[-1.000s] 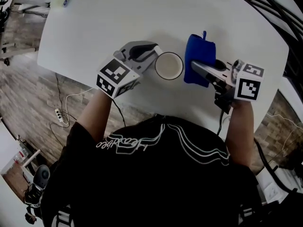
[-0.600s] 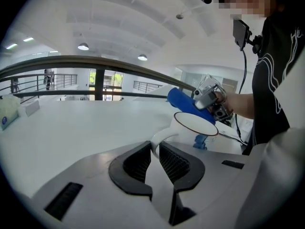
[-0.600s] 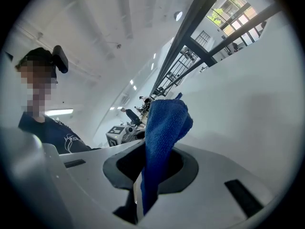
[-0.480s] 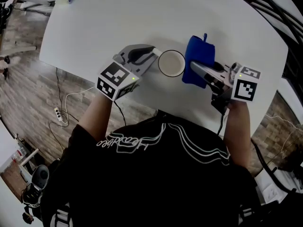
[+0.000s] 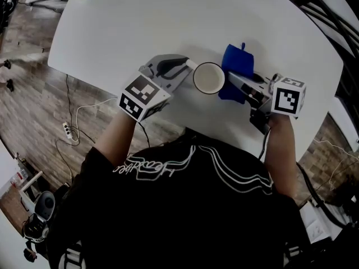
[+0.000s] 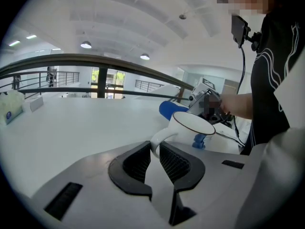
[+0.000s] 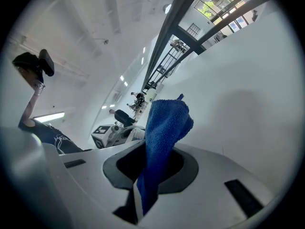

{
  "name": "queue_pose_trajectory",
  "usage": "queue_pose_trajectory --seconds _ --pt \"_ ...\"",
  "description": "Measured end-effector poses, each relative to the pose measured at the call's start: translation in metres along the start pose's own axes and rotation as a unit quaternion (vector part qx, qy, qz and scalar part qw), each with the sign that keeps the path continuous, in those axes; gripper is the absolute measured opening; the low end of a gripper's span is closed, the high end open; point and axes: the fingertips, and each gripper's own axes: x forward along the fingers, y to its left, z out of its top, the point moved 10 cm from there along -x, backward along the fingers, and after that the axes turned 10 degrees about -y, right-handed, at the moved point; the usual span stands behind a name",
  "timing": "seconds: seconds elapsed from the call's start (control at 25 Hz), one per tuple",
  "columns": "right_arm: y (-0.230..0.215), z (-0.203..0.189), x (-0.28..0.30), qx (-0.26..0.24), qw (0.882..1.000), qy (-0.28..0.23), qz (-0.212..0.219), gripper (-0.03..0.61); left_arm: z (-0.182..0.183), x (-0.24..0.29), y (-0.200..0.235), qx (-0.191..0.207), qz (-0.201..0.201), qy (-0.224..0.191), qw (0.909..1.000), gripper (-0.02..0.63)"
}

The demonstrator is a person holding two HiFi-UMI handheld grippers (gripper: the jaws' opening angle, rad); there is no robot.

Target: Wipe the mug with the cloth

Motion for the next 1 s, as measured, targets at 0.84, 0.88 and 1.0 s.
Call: queue_pose_trajectory --seconds 0.84,0.88,1.0 --pt "0.021 -0.015 -0.022 -0.01 0.996 -0.057 -0.061 0.054 -0.01 -0.02 -0.016 0.023 0.035 0.029 0.9987 0.055" --pt "0.026 -0.017 -0.026 -0.012 0.996 -0.062 -0.059 0.054 -0.01 -0.022 -0.02 0.024 0.038 0.03 0.9985 0.055" --pt "0.035 -0.021 -0.035 -0.009 0.996 -0.08 -0.049 0.054 -0.012 -0.025 -0.024 0.02 0.051 0.032 0.998 0.055"
